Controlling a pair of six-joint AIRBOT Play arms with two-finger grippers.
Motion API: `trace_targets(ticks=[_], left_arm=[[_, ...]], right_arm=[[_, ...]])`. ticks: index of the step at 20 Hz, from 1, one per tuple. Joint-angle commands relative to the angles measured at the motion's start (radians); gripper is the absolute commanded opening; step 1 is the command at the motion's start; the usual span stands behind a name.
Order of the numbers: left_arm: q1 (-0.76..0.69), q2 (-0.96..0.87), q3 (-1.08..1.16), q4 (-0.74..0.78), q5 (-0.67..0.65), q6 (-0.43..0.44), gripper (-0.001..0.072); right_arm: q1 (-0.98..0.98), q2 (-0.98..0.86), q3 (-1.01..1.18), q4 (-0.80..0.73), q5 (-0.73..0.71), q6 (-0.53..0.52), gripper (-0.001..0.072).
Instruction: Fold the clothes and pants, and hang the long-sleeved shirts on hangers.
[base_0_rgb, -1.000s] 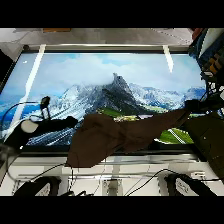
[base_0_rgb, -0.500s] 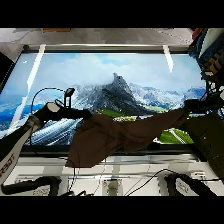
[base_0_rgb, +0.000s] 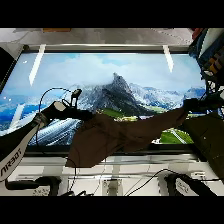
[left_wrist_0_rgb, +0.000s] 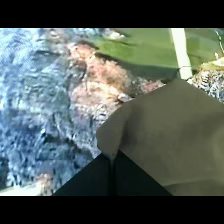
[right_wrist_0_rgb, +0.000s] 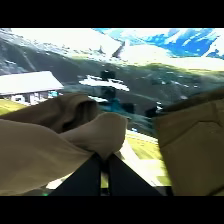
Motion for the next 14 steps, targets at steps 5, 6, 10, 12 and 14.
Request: trace_targets(ticks=[5,6,10,12,14], left_arm=[[0.038,0.084,0.155,0.021,0.076,0.001,0.0019],[0.057,0.119,0.2,0.032,0.079,0.02,0.0019],[0.134,0.313,0.316,0.037,0.26,0.146,0.002],[0.168,0.423,0.319,0.038,0.452,0.182,0.0019],[0.203,0.517,0.319,0.038,0.592,0.181,0.0019]], right_arm=[[0.001,0.001,0.0,0.218,-0.069,0.013,0.0021],[0.0,0.001,0.0,0.237,-0.095,0.013,0.0021],[0.0,0.001,0.078,0.276,-0.216,0.013,0.0021],[0.0,0.001,0.162,0.275,-0.28,0.013,0.0021],[0.0,0.001,0.264,0.278,-0.315,0.013,0.0021]])
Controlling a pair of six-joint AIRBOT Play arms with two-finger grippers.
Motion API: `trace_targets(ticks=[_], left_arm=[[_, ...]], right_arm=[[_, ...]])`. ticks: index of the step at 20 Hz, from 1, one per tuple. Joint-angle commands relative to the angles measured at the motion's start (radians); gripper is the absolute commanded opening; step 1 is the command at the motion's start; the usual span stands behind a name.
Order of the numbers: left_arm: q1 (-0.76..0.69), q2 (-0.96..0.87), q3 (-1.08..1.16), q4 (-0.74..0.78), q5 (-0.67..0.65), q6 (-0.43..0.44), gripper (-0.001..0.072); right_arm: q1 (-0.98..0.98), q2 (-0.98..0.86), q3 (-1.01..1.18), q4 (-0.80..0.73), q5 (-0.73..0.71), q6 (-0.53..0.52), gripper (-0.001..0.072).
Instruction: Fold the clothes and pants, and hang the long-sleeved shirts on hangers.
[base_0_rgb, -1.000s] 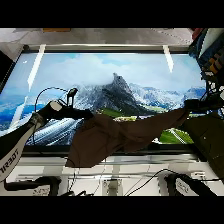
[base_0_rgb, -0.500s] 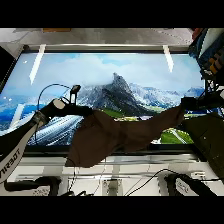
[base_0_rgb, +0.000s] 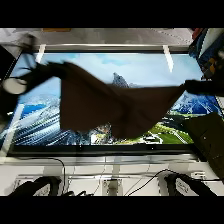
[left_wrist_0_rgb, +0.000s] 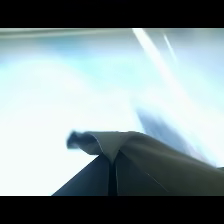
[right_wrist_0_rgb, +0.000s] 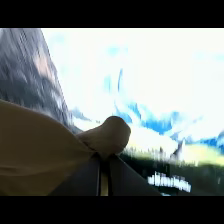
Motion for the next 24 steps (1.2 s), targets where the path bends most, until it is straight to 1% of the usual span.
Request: trace_targets(ticks=[1,4,5,7,9,11,14,17,19,20,21,22,24], left_arm=[[0.061,0.169,0.022,0.005,0.264,0.042,0.002],[0.092,0.25,0.021,0.005,0.253,0.042,0.0019],[0.101,0.266,0.021,0.005,0.217,0.042,0.0019],[0.125,0.295,0.021,0.01,0.102,0.042,0.0019],[0.132,0.335,0.021,0.094,0.029,0.041,0.0019],[0.132,0.397,0.021,0.166,-0.003,0.039,0.0019],[0.132,0.491,0.021,0.189,-0.005,0.039,0.0019],[0.132,0.53,0.021,0.189,-0.023,0.039,0.0019],[0.132,0.502,0.011,0.189,-0.107,0.023,0.0018],[0.132,0.473,-0.004,0.189,-0.171,0.0,0.0018],[0.132,0.431,-0.026,0.189,-0.245,-0.018,0.0019],[0.132,0.38,-0.058,0.189,-0.301,-0.018,0.0019],[0.13,0.258,-0.126,0.189,-0.317,-0.018,0.0019]], right_arm=[[0.0,0.001,0.161,0.016,-0.084,0.0,0.0021],[0.0,0.023,0.264,0.016,-0.062,0.0,0.0021],[0.0,0.036,0.283,0.016,-0.032,0.0,0.0022],[0.0,0.065,0.301,0.012,0.068,-0.001,0.0021],[0.0,0.115,0.303,-0.01,0.162,-0.006,0.0021],[0.0,0.183,0.303,-0.026,0.214,-0.031,0.0021],[0.0,0.3,0.304,-0.027,0.2,-0.038,0.0021],[0.0,0.37,0.303,-0.029,0.078,-0.037,0.002],[0.0,0.352,0.3,-0.028,0.012,-0.033,0.002],[0.0,0.321,0.294,-0.026,0.014,-0.011,0.002],[0.001,0.282,0.283,-0.021,0.031,0.011,0.002],[0.001,0.228,0.266,-0.011,0.064,0.013,0.002],[0.001,0.098,0.227,0.007,0.125,0.023,0.0021]])
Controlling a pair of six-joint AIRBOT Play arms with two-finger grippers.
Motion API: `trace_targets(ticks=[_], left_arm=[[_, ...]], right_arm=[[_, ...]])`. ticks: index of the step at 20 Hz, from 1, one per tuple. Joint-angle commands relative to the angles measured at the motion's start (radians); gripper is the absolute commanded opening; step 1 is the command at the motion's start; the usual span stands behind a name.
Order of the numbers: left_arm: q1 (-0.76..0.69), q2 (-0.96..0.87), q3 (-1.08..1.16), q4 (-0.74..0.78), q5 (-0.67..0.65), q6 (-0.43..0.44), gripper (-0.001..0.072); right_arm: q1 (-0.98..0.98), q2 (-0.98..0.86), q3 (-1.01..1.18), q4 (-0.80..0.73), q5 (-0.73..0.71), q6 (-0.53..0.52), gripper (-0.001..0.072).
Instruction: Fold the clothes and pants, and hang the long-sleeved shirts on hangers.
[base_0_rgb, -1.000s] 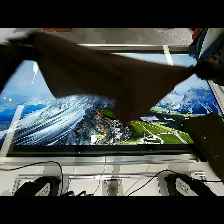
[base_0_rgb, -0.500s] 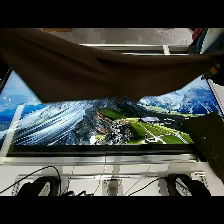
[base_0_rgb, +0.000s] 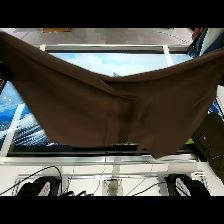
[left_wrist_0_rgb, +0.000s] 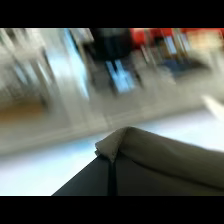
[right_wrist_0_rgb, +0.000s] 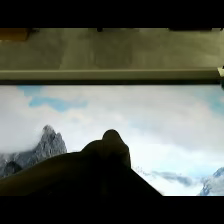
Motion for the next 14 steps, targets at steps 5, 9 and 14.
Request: trace_targets(ticks=[5,9,14], left_arm=[[-0.005,-0.499,-0.102,-0.03,-0.059,-0.016,0.002],[-0.029,-0.684,-0.102,-0.135,0.205,-0.016,0.002],[-0.069,-0.709,-0.101,-0.161,0.48,-0.016,0.0456]], right_arm=[[0.002,-0.483,-0.139,0.158,0.042,0.032,0.0021],[0.025,-0.698,-0.141,0.209,-0.142,0.032,0.0021],[0.075,-0.756,-0.139,0.219,-0.364,0.032,0.0142]])
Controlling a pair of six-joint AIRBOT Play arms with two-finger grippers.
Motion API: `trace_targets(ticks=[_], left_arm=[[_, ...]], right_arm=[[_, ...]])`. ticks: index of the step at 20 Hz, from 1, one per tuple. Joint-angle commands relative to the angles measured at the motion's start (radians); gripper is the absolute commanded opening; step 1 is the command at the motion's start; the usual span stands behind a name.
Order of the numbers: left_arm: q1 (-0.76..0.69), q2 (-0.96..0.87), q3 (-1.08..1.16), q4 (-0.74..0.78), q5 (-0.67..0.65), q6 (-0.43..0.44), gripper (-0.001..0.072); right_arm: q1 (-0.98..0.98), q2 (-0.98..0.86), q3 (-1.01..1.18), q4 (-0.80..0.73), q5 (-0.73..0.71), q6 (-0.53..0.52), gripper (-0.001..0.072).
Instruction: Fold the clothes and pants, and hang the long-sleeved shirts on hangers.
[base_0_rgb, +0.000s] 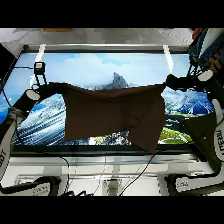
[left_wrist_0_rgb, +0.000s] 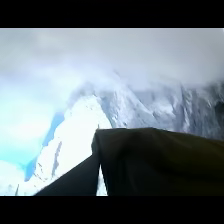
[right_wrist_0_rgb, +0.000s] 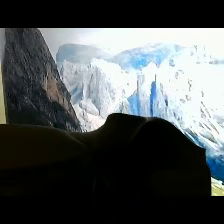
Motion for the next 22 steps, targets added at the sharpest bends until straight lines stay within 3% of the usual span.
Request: trace_targets(ticks=[1,2,3,7,8,11,13,16,17,19,22], left_arm=[[-0.018,-0.032,-0.001,-0.025,0.172,0.0,0.072],[-0.016,-0.023,-0.002,-0.02,0.166,0.002,0.072],[-0.008,-0.005,-0.002,-0.02,0.148,0.004,0.072],[0.053,0.129,-0.002,-0.017,-0.034,0.004,0.0717],[0.079,0.173,-0.002,-0.016,-0.119,0.004,0.0709],[0.168,0.291,-0.002,-0.017,-0.358,-0.016,0.0709],[0.224,0.356,-0.002,-0.016,-0.452,-0.015,0.0709],[0.315,0.412,-0.002,0.003,-0.606,-0.071,0.071],[0.343,0.415,-0.002,0.058,-0.669,-0.124,0.0709],[0.393,0.413,-0.015,0.191,-0.777,-0.219,0.0709],[0.459,0.413,-0.077,0.25,-0.842,-0.237,0.0709]], right_arm=[[0.023,-0.044,0.0,0.015,-0.156,-0.001,0.0507],[0.018,-0.04,0.0,0.005,-0.159,0.0,0.0651],[0.003,-0.031,0.0,-0.023,-0.133,0.0,0.0649],[-0.124,0.018,0.0,-0.223,0.143,-0.004,0.044],[-0.168,0.019,0.0,-0.243,0.255,-0.032,0.0346],[-0.286,0.017,-0.079,-0.211,0.538,-0.15,0.0335],[-0.344,0.017,-0.201,-0.076,0.636,-0.25,0.0338],[-0.362,0.017,-0.398,0.111,0.594,-0.351,0.0362],[-0.354,0.017,-0.457,0.128,0.548,-0.363,0.0442],[-0.333,0.017,-0.548,0.128,0.455,-0.376,0.0449],[-0.282,0.017,-0.621,0.15,0.333,-0.409,0.0448]])
